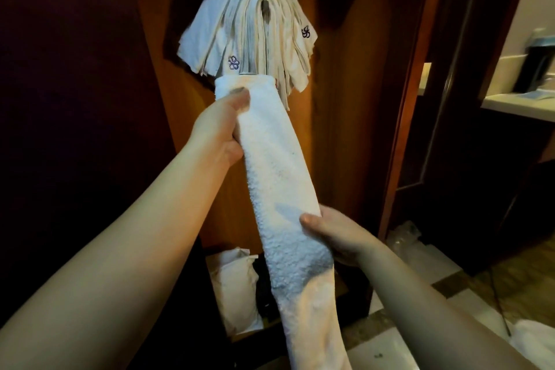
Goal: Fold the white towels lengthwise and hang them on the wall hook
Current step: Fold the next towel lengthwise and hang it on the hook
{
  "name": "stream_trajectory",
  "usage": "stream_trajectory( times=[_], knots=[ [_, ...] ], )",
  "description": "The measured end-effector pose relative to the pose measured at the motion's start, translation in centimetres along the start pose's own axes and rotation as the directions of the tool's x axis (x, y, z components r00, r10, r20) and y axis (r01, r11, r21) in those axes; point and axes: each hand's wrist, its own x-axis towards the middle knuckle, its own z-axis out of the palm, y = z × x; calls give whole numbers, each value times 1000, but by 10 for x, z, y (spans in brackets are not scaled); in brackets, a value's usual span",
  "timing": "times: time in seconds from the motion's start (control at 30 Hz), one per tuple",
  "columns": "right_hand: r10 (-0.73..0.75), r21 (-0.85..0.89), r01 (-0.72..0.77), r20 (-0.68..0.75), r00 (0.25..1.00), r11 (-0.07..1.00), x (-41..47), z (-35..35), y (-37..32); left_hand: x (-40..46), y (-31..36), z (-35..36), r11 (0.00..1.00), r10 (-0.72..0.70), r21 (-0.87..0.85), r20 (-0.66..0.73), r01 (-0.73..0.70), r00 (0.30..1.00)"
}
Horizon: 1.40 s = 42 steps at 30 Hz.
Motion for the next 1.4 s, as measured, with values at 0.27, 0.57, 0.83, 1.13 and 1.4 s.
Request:
stream_trajectory(
  times=[0.27,0.57,0.83,1.13,1.4],
  knots=[
    [253,-27,-259,331,909,966,-9,-19,1,45,-14,1,992,-65,96,-167,82,984],
    [11,141,-46,238,971,989,-12,-20,-31,69,-49,-11,904,-256,307,-170,298,952],
    [-54,312,80,-91,994,947,10,-11,-79,77,-108,-47,845,-399,410,60,342,915],
    [-229,-62,222,-371,900,973,32,-3,-125,-28,-127,-25,641,395,582,308,-500,865],
    [-335,-297,218,-436,835,930,42,11,-144,-18,-130,-15,389,372,818,281,-423,885]
  ],
)
